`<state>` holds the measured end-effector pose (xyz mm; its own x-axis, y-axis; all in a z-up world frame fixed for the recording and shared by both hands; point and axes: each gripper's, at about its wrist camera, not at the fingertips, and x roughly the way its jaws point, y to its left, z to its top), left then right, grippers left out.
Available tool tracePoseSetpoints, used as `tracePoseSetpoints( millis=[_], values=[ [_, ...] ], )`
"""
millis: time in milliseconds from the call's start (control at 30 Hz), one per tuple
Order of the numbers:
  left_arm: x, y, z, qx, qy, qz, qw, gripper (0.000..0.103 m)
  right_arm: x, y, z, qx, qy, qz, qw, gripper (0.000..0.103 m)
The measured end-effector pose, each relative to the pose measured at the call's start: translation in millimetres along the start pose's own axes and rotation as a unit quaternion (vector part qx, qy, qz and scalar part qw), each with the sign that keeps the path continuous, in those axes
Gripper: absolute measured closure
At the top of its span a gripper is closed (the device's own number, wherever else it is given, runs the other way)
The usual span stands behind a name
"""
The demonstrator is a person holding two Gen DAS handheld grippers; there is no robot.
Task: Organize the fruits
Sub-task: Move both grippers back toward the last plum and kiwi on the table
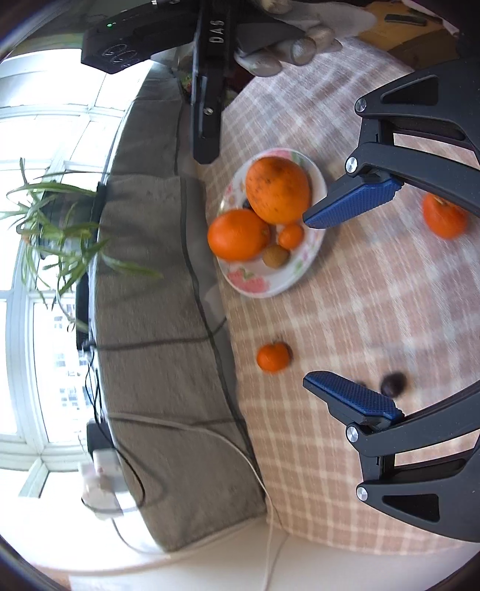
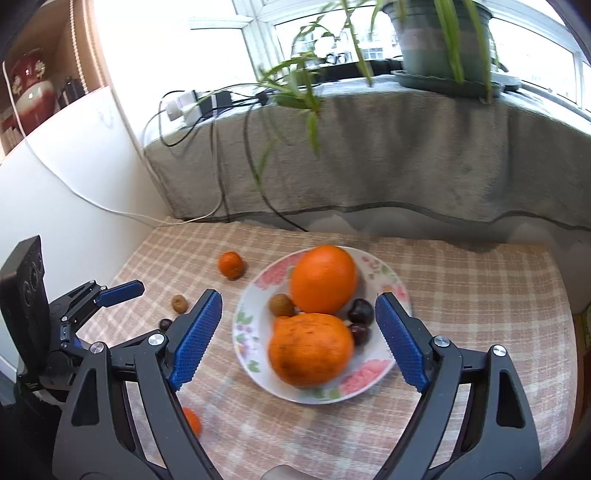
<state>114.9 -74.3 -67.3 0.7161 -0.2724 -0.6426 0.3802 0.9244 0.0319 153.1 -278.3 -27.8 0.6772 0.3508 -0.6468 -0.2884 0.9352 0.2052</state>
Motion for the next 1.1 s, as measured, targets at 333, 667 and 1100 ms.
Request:
tracePoseSetpoints(
  millis=[333,667,1100],
  values=[
    [-27.9,41.8,-45.7,-0.063,0.002,0.029,0.9976,0.023,17.5,47.2,3.8,-0.043,0.022,0.033,0.998,0.016],
    [-31.0,65.6,-71.4,-0.099,0.017,0.039,0.9942,0.024,38.3,77.2,0.9,-0.053,0.047,0.064,0.995,0.016],
    [-10.0,73.0,-72.7,-0.119,0.035,0.005,0.9923,0.047,99.3,105.4,12.5,-0.02,0.13,0.115,0.985,0.029]
  ],
)
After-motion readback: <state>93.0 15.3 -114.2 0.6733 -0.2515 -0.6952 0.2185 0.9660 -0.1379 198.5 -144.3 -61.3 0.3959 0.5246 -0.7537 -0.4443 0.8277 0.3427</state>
